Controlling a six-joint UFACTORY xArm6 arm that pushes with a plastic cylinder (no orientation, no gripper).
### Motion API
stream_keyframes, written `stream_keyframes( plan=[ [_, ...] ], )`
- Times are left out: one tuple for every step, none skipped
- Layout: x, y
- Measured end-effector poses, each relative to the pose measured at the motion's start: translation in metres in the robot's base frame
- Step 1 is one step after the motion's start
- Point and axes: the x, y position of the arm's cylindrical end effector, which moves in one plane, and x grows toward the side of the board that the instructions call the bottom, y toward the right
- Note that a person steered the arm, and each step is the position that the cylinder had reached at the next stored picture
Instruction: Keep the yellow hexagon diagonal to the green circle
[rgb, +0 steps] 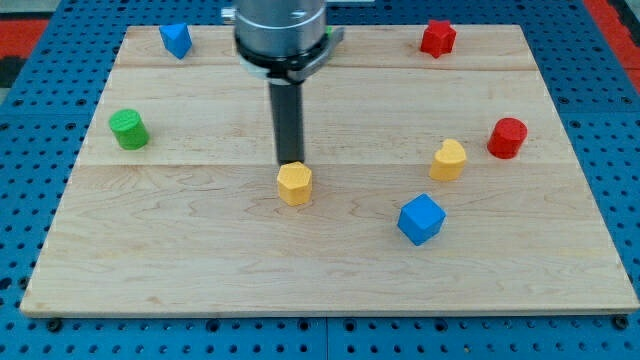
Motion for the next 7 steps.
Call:
stream_keyframes(
  plan=[
    [0.002,-0.019],
    [-0.002,-0.011],
    [-0.002,0.027],
    [0.004,0.050],
    [0.031,0.026],
    [0.049,-0.019],
    [0.051,-0.057]
  ],
)
